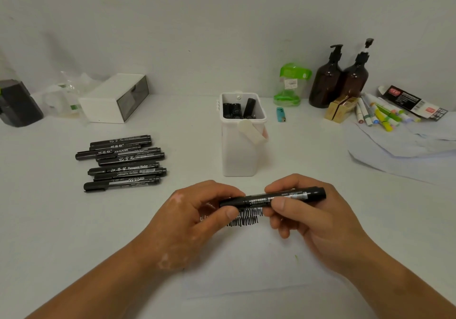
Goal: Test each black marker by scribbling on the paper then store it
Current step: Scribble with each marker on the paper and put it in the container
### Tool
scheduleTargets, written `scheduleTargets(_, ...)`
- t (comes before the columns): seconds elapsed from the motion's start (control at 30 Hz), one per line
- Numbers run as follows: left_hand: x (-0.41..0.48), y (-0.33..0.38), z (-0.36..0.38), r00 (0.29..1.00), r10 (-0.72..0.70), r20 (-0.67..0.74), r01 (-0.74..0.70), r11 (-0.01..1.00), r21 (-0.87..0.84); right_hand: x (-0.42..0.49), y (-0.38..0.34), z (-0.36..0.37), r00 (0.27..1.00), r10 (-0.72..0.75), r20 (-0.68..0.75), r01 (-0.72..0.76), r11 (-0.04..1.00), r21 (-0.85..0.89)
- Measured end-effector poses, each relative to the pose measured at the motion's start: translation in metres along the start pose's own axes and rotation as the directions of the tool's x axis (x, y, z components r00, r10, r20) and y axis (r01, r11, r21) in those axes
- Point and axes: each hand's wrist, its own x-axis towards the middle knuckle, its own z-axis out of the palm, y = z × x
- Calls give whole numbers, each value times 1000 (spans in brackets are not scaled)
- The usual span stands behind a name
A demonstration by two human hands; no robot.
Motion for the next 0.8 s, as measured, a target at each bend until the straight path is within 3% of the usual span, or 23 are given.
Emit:
scheduleTargets(0.17,0,4,2,998,-18,57,25,994,-109,-2,-2,4,1000,9,15,-9,1000,-3)
scheduleTargets(0.43,-1,9,12,995,-96,4,90,917,-388,-3,3,13,1000,1,-9,-1,1000,9)
scheduleTargets(0.8,-1,21,17,995,-94,-26,79,936,-342,0,5,14,1000,-11,-10,12,998,54)
